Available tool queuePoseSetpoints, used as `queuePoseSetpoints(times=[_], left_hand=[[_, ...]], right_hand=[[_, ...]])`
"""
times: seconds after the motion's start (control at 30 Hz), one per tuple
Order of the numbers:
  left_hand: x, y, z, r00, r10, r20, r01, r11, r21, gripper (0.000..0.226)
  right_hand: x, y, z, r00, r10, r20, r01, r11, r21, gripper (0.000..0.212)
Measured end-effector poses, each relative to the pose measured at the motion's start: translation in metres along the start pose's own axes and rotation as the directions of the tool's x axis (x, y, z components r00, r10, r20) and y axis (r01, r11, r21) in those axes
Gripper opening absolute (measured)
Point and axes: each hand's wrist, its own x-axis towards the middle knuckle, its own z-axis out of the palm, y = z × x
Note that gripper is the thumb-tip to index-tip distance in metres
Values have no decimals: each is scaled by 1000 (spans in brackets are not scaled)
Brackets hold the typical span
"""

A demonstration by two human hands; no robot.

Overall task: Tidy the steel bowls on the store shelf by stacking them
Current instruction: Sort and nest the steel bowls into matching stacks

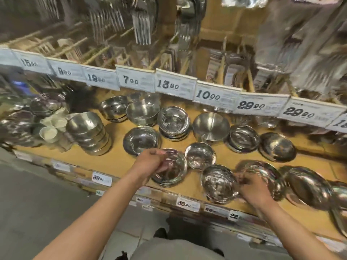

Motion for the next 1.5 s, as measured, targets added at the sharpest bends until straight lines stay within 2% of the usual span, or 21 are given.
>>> queuePoseSetpoints(times=[0.13, 0.2, 0.3, 0.4, 0.47, 0.53, 0.63, 0.7, 0.77, 0.87, 0.97, 1.03, 1.13, 1.27, 1.37, 1.43, 1.5], left_hand=[[9, 7, -20, 1000, 9, -5, -9, 997, 82, 10], [12, 14, -23, 999, 34, 34, -38, 992, 120, 6], [19, 31, -16, 983, 105, 153, -140, 960, 241, 8], [32, 52, 2, 960, 179, 214, -250, 893, 374, 11], [44, 61, 15, 932, 232, 278, -351, 769, 534, 12], [57, 63, 29, 903, 245, 352, -425, 618, 661, 28], [75, 59, 51, 913, 172, 371, -408, 458, 790, 25], [83, 56, 64, 912, 119, 392, -409, 307, 859, 30], [90, 52, 73, 908, 104, 407, -420, 218, 881, 38], [98, 47, 81, 901, 73, 429, -434, 209, 876, 53], [102, 50, 84, 887, 114, 447, -461, 243, 853, 56], [101, 53, 85, 879, 163, 448, -475, 227, 850, 59], [97, 59, 85, 881, 205, 427, -460, 158, 874, 50], [94, 60, 80, 915, 210, 345, -389, 223, 894, 29], [90, 65, 77, 904, 215, 369, -413, 220, 884, 22], [81, 70, 77, 890, 193, 412, -447, 203, 871, 30], [72, 67, 78, 870, 170, 462, -491, 228, 841, 41]], right_hand=[[-9, 13, 15, 993, 111, -25, -110, 993, 38, 31], [-13, 16, 25, 988, 155, -6, -154, 986, 64, 35], [-16, 13, 40, 985, 170, -13, -168, 981, 93, 38], [-13, 10, 51, 979, 181, -92, -165, 974, 158, 33], [-12, 12, 55, 969, 189, -158, -162, 972, 170, 29], [-15, 17, 58, 955, 219, -199, -176, 961, 215, 25], [-22, 27, 62, 934, 265, -241, -198, 943, 268, 21], [-27, 32, 65, 923, 309, -228, -229, 920, 319, 23], [-32, 34, 69, 922, 360, -140, -276, 868, 413, 23], [-39, 31, 72, 921, 386, -50, -309, 803, 510, 22], [-41, 32, 68, 921, 382, -80, -267, 767, 584, 24], [-41, 36, 65, 911, 398, -109, -254, 749, 611, 26], [-36, 43, 64, 895, 430, -118, -268, 730, 628, 24], [-27, 42, 65, 883, 452, -126, -282, 726, 628, 32], [-18, 36, 69, 897, 422, -130, -265, 749, 607, 30], [-12, 28, 72, 914, 389, -114, -245, 754, 609, 20], [-8, 18, 73, 936, 348, -55, -243, 752, 613, 19]])
